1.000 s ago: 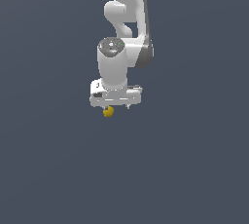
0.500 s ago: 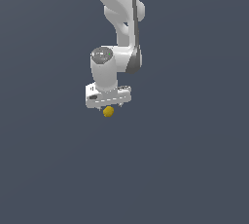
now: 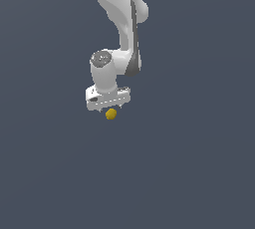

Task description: Pick up the object and move it to a goal position.

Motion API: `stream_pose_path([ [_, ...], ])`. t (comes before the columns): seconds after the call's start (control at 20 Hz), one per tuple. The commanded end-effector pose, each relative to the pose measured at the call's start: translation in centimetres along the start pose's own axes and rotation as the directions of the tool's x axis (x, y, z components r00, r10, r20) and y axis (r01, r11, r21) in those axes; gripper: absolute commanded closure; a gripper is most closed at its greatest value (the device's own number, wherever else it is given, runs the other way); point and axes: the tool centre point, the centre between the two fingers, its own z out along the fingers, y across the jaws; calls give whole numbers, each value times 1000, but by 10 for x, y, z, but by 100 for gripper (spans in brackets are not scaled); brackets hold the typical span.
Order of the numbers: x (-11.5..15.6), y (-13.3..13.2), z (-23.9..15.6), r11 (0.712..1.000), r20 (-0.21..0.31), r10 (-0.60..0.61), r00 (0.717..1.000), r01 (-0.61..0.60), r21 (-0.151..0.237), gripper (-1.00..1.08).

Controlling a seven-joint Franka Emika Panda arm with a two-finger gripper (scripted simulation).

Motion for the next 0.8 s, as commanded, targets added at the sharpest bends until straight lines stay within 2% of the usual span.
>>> stream_pose_path([
  [0.0, -1, 0, 1, 1000, -1, -6, 1000, 6, 0, -92],
  [0.3, -1, 0, 9, 1000, 0, -2, 1000, 2, 0, -92],
  [0.75, -2, 0, 47, 1000, -1, -5, 1000, 5, 0, -92],
])
